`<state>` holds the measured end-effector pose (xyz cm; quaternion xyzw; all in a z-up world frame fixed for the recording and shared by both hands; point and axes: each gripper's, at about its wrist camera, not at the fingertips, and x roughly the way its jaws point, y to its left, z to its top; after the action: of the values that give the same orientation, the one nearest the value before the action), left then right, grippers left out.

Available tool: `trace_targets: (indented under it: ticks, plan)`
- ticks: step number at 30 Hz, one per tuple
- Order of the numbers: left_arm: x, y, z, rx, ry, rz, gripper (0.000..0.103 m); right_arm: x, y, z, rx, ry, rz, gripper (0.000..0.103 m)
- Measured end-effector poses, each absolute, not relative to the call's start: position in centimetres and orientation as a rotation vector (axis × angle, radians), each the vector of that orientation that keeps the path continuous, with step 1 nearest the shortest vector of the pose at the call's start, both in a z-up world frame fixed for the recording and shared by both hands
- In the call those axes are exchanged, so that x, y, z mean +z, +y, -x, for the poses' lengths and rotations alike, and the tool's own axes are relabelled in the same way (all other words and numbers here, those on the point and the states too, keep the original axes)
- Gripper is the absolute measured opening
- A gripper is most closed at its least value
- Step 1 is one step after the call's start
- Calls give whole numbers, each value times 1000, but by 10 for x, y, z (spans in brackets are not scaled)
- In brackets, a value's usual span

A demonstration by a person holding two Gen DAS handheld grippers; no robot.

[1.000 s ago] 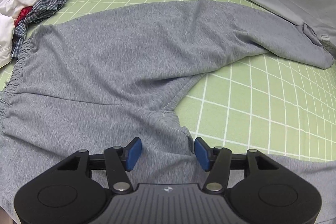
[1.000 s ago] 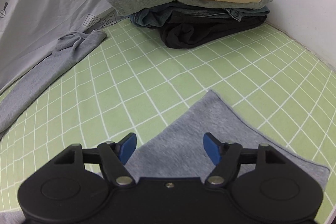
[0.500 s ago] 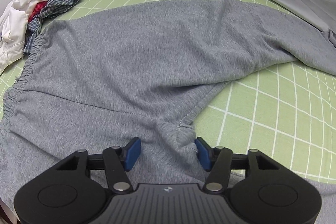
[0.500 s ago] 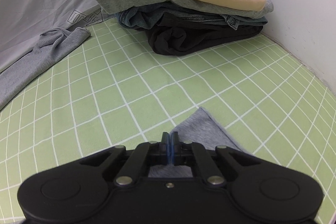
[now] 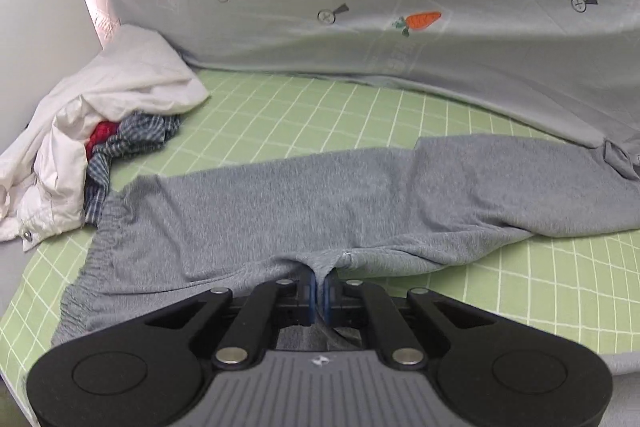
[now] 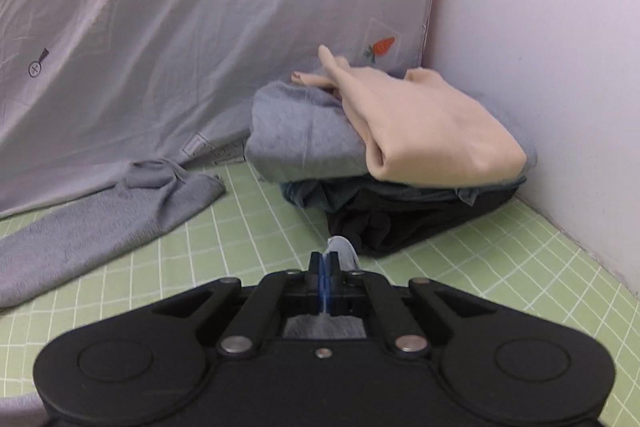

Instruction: Fold clothes

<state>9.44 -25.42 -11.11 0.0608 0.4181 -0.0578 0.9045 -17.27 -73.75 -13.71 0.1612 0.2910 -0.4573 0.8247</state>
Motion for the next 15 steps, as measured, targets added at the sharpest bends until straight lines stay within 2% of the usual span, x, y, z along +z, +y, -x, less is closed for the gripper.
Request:
trace_targets:
  ticks: [4, 10, 15]
  plan:
    - [-101, -247, -103, -136, 894, -11, 4, -116, -737, 169, -975, 556, -311, 1]
    - [-89, -241, -94, -158, 879, -28, 4, -86, -735, 164, -978, 464, -264, 1]
    - [-109, -251, -111, -170, 914, -47, 5, -96, -746, 153, -956, 508, -262, 1]
